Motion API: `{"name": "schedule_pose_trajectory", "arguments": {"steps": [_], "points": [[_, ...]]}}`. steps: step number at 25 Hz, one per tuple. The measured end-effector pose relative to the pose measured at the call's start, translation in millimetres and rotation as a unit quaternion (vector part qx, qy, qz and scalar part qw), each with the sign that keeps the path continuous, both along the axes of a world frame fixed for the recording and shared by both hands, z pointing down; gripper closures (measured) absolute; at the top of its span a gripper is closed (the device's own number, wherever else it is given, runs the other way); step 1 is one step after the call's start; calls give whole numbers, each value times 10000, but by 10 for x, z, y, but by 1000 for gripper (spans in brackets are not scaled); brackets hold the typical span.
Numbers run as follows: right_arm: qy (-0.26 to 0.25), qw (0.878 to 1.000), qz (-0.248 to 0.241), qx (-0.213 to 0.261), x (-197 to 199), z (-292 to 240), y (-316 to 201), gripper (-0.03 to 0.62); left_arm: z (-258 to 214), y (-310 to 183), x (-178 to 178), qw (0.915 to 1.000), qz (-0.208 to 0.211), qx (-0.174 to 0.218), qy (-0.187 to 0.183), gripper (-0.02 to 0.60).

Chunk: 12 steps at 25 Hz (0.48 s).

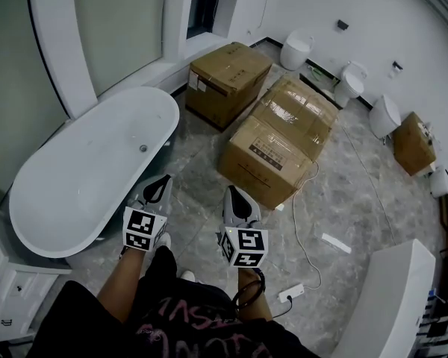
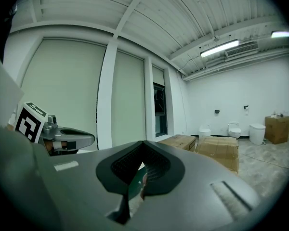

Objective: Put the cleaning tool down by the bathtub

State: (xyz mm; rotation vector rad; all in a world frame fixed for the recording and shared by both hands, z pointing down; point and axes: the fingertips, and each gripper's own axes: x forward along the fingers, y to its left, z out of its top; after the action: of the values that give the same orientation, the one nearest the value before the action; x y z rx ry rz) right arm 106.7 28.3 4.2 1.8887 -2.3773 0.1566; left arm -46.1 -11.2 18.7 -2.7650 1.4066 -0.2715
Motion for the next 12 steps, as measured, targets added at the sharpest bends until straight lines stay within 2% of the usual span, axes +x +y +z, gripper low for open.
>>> {"name": "schedule_pose_trajectory", "arguments": {"steps": [12], "points": [[3,9999,74,107,15,-38,118,582,-98,88,-75,9998,-94,114,125,581]]}}
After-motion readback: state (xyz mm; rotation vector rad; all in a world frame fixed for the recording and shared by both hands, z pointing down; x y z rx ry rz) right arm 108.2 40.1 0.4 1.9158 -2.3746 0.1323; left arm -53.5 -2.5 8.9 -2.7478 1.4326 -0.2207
